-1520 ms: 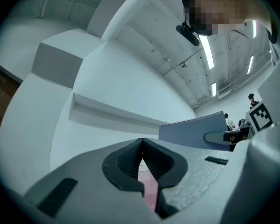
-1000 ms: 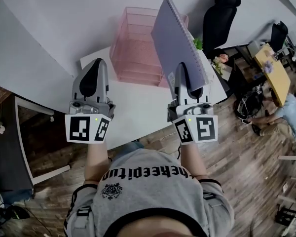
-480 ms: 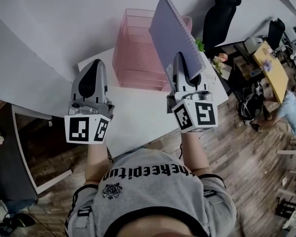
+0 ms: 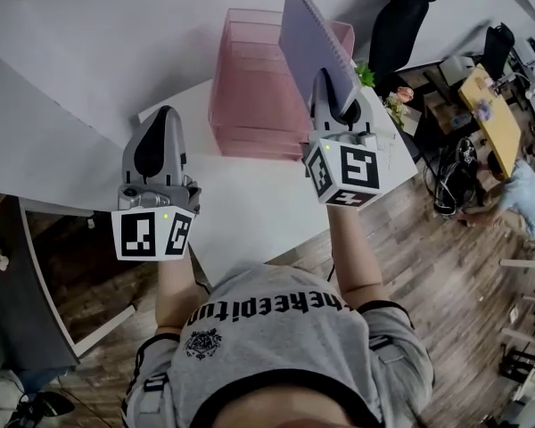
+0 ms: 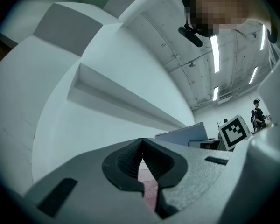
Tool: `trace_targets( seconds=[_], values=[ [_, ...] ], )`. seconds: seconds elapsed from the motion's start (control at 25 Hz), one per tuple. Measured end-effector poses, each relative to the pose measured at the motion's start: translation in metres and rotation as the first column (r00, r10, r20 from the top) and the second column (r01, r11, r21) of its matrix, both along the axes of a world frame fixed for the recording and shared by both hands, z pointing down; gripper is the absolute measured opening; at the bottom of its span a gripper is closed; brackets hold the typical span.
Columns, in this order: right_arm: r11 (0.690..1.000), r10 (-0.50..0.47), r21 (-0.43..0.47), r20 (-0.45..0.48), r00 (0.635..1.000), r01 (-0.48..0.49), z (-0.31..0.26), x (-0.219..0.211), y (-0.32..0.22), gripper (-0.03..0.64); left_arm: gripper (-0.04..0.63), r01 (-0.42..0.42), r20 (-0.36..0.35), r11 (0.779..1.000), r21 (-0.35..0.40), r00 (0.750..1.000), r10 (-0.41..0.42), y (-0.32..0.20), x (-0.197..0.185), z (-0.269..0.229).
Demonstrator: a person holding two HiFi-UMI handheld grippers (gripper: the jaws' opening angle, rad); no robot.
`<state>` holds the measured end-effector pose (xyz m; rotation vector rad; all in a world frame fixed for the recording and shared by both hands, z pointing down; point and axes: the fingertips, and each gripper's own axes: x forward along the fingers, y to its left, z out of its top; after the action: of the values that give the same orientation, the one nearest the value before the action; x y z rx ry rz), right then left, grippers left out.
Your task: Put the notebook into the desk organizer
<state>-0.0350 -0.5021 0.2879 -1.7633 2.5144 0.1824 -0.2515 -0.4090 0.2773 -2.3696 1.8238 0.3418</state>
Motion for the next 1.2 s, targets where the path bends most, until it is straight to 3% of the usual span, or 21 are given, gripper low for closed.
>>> trace_targets(
  seconds=[0.28, 0.44, 0.84, 1.0, 1.2],
  values=[
    [0.996, 0.074, -0.043, 0.029, 0.997, -0.072, 0.008, -0.004, -0.023, 0.032, 0.003, 0.016, -0.023, 1.0, -0.015, 1.0, -0.016, -0.007, -0.016, 0.01],
    [0.991, 0.127, -0.037, -0.005, 0.992, -0.127, 0.01, 0.002, -0.028, 0.032, 0.003, 0.024, -0.028, 1.0, -0.017, 0.999, -0.024, -0.006, -0.021, 0.012],
    [0.986, 0.16, -0.022, -0.219, 0.963, -0.168, 0.032, -0.018, -0.04, 0.031, 0.003, 0.037, -0.037, 0.999, -0.022, 0.999, -0.038, -0.008, -0.032, 0.016],
    [0.991, 0.125, 0.002, -0.364, 0.923, -0.133, 0.043, -0.041, -0.039, 0.032, 0.003, 0.041, -0.041, 0.999, -0.025, 0.998, -0.042, -0.008, -0.034, 0.018],
    [0.997, 0.043, -0.036, -0.492, 0.869, -0.07, 0.059, -0.066, -0.036, 0.032, 0.003, 0.044, -0.043, 0.999, -0.025, 0.998, -0.045, -0.005, -0.036, 0.019]
  ],
)
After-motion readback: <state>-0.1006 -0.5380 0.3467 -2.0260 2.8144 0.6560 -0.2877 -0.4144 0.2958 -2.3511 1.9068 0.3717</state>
